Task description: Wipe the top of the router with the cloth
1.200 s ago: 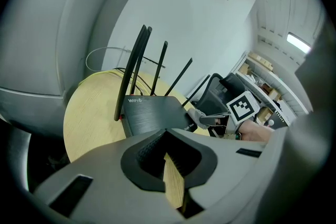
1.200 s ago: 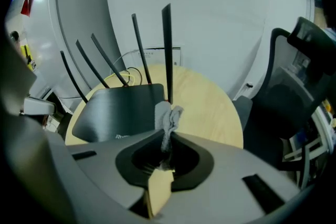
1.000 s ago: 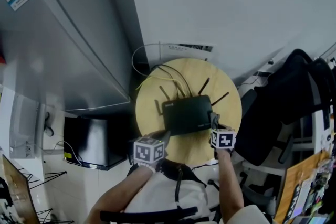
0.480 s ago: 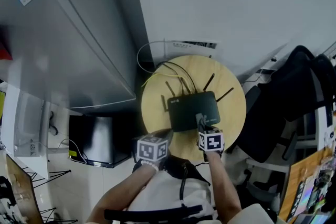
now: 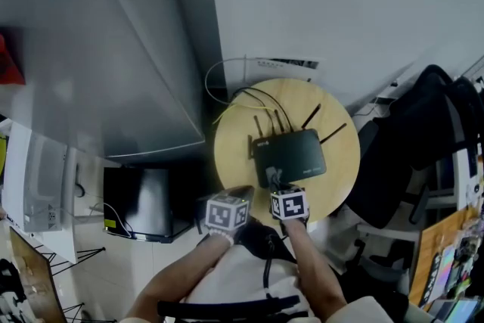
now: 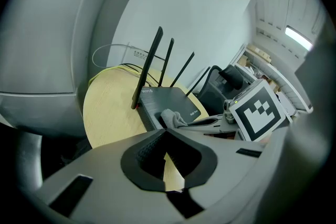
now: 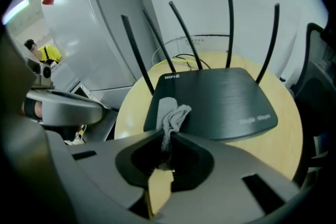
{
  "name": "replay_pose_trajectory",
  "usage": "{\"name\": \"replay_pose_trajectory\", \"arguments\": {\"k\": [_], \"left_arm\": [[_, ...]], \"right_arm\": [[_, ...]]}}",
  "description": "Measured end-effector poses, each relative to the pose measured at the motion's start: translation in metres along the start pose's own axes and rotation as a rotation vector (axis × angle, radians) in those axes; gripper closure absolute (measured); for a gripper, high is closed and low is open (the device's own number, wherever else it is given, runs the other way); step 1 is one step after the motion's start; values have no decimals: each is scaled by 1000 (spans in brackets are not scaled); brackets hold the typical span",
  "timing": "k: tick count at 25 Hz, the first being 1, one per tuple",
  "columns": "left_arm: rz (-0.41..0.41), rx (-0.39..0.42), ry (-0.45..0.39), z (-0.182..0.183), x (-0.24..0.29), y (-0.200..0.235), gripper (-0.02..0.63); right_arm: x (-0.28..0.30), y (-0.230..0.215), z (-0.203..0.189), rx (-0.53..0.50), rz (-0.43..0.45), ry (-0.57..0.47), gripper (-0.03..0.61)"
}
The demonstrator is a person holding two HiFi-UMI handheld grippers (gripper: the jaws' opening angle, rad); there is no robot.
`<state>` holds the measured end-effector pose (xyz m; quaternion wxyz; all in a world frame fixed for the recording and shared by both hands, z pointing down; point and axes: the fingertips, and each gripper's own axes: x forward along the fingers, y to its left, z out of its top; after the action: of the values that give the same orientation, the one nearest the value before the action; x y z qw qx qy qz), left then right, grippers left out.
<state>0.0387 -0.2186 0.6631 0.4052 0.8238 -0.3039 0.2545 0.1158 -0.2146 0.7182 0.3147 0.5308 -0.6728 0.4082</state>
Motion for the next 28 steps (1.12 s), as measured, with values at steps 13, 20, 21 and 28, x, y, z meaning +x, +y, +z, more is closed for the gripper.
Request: {"name": "replay_pose_trajectory", "arguments": {"k": [13, 20, 21, 28], "left_arm": [[-44, 21, 26, -5, -16, 0, 615], [-81, 27, 11, 7, 7, -45, 615], [-81, 24, 6, 11, 13, -53, 615], [-65, 6, -11, 24, 57, -103, 615]], "right_arm": [[5, 24, 4, 17, 29, -23, 541], [-46, -53, 5, 56, -7, -78, 541], [-54, -70, 6, 55, -25, -86, 541], [-85, -187, 11, 40, -91, -100, 541]]}}
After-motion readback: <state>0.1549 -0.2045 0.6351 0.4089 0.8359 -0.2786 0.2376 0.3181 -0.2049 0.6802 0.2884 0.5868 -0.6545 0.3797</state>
